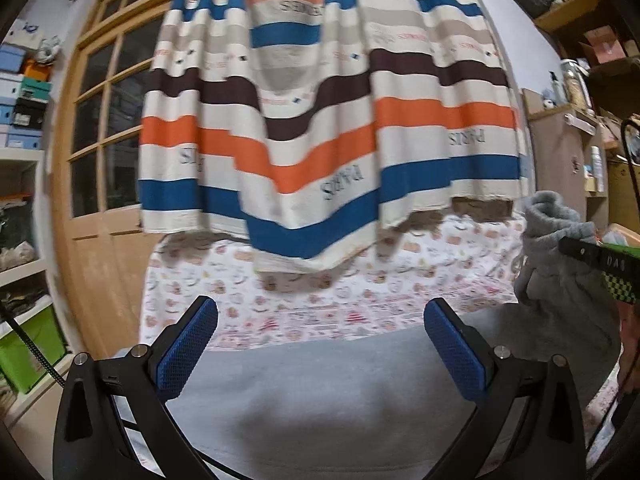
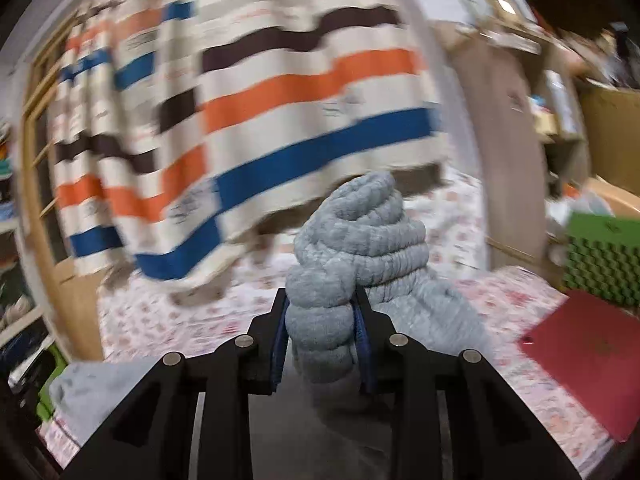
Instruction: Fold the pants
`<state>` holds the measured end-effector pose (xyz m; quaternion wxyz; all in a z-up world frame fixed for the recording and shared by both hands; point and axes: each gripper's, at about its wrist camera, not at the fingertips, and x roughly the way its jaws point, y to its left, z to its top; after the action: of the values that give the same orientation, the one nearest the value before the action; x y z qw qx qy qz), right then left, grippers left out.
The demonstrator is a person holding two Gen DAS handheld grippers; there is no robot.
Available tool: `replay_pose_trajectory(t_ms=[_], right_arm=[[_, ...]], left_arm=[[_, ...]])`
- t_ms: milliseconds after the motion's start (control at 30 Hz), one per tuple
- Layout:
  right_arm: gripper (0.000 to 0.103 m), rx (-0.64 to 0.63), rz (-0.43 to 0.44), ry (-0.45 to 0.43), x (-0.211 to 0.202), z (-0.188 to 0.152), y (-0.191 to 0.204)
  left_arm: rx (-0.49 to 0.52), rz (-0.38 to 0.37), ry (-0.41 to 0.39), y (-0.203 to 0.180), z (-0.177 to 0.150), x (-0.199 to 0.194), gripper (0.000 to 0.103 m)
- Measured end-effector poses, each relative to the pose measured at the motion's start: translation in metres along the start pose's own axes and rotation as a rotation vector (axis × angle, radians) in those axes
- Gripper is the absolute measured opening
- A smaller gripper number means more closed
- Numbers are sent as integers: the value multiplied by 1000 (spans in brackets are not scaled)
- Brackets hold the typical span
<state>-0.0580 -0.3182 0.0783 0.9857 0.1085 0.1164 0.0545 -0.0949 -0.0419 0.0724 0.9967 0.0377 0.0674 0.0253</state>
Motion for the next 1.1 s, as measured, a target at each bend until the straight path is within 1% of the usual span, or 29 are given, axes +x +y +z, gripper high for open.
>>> replay_pose_trajectory(t_ms=[100, 167, 233, 267, 333, 433, 467, 533, 633, 700, 767, 900, 933, 1000, 1033, 1100], right_arm=[[30, -51, 76, 28, 7, -12, 39], [30, -63, 129, 80, 20, -27, 67], [30, -60, 163, 130, 33, -44, 86], [30, -60, 161, 153, 40, -55, 93], [30, -77, 133, 192, 57, -77, 110], [30, -43, 129, 262, 75, -97, 119], [30, -34, 126, 271, 77, -99, 122], [30, -39, 116, 256, 73, -99, 131], [31, -31, 164, 233, 65, -87, 139], [31, -66, 189, 214, 59, -84, 151], [30, -112, 208, 219, 59, -94, 163], [31, -124, 198, 320, 78, -127, 165], [31, -140, 198, 314, 78, -133, 166], [33, -198, 181, 272, 70, -135, 173], [34, -206, 183, 267, 68, -135, 173], [35, -186, 204, 300, 70, -136, 170]], left_arm=[[-10, 41, -5, 18, -3, -5, 102], [-21, 68, -6, 29, -5, -9, 102], [-34, 91, -1, 41, -8, -12, 102], [-41, 103, 3, 47, -10, -13, 102], [-48, 124, 15, 57, -14, -13, 102], [-58, 149, 39, 68, -20, -11, 102], [-63, 155, 47, 72, -21, -9, 102], [-70, 169, 56, 78, -23, -7, 102], [-92, 187, 54, 86, -22, -5, 102], [-110, 195, 49, 92, -22, -5, 102], [-126, 203, 50, 97, -22, -5, 102], [-140, 195, 77, 102, -28, -4, 102], [-138, 187, 86, 102, -30, -2, 102], [-124, 176, 110, 99, -35, 2, 102], [-117, 176, 121, 98, -37, 5, 102], [-106, 182, 147, 95, -41, 11, 102]])
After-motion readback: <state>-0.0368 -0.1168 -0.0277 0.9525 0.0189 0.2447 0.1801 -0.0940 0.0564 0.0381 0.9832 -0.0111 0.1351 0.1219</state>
